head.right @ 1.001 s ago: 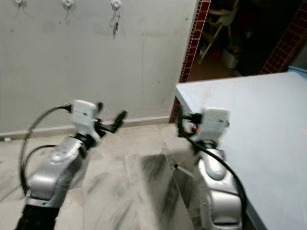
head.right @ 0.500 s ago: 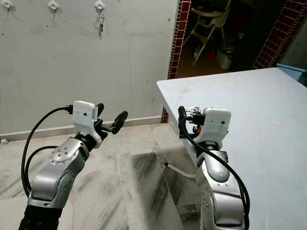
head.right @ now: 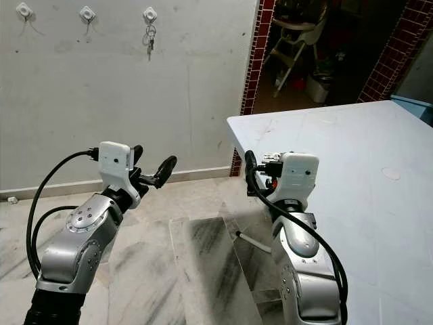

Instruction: Hang keys on a hook

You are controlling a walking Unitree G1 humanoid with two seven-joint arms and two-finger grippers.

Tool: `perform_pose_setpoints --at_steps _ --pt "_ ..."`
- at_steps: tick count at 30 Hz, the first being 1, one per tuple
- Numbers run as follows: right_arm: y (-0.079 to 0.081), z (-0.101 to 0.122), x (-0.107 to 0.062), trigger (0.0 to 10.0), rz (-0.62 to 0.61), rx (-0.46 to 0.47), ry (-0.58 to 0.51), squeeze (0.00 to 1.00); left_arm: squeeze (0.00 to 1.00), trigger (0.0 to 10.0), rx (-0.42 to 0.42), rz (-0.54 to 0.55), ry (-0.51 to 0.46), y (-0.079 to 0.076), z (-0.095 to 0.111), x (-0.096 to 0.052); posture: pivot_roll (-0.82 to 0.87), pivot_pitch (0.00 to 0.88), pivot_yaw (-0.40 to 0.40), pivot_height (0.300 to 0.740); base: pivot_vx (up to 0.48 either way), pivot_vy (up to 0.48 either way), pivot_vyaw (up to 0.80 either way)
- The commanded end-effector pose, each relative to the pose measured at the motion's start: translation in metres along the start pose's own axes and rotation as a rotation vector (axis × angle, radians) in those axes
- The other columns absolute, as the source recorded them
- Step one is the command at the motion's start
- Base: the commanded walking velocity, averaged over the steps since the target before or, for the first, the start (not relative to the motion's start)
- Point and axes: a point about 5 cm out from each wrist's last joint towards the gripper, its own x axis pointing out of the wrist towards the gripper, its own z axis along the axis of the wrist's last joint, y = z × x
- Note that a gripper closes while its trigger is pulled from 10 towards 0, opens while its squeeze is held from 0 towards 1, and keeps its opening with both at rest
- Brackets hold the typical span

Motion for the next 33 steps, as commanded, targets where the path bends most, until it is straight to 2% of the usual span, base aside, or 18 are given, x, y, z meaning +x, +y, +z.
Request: perform_pose_setpoints --at_steps 1,8,23,33 --pt "-0.0007 0.0023 -0.0001 10.0 -0.001 -0.008 -0.006 0.0 0.0 10.0 0.002 -0.009 -0.006 -0.001 0.0032 0.0009 0.13 0.0 -0.058 0.74 0.0 0.0 0.0" --pt "0.0004 0.0019 0.0 10.0 0.004 -0.006 -0.004 0.0 0.0 10.0 -0.003 -0.009 -0.003 -0.0002 0.0023 0.0012 0.13 0.0 -0.059 0.74 0.0 0.204 0.0" --pt "0.001 0.0008 -0.0014 10.0 0.003 -0.003 -0.001 0.0 0.0 10.0 0.0 -0.01 0.001 -0.0004 0.0014 0.0002 0.13 0.0 -0.057 0.74 0.064 0.392 0.0" --pt "0.0015 0.0012 -0.0008 10.0 0.003 0.0 -0.005 0.0 0.0 10.0 0.012 0.001 -0.001 -0.0009 0.0008 0.0012 0.13 0.0 -0.056 0.74 0.0 0.0 0.0"
